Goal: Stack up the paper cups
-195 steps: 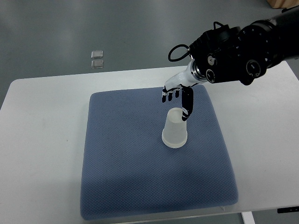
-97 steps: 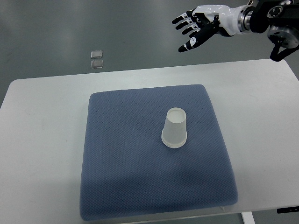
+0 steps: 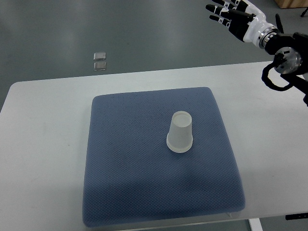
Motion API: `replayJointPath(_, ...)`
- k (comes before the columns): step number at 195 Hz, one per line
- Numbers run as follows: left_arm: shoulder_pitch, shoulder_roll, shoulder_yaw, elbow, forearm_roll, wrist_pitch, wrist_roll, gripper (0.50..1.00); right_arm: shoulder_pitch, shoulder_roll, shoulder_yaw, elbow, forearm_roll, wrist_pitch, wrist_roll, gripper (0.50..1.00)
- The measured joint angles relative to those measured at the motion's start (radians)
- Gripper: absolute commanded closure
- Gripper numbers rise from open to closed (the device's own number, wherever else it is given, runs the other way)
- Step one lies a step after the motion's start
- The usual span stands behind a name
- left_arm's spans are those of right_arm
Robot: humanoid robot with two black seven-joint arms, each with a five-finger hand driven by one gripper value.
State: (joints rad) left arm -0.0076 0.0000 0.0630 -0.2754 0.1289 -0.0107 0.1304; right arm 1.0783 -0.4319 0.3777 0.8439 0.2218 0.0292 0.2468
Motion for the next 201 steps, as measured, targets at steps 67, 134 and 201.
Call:
replayJointPath(67, 0.000, 0.000, 0.000, 0.001, 0.000, 0.000, 0.000, 0.500, -0.235, 0.146, 0.342, -0.137, 0.001, 0.209, 0.014, 0.603)
replayJointPath(134, 0.000, 0.000, -0.002, 0.007, 0.000, 0.000, 0.002, 0.500, -0.308, 0.175, 0.368, -0.174, 0.001, 0.349, 0.013, 0.581)
replayJointPath(201, -0.002, 0.000, -0.002, 0.014, 0.000, 0.000, 0.003, 0.500, -0.353, 0.188, 0.369, -0.175, 0.001, 0.388, 0.013, 0.576)
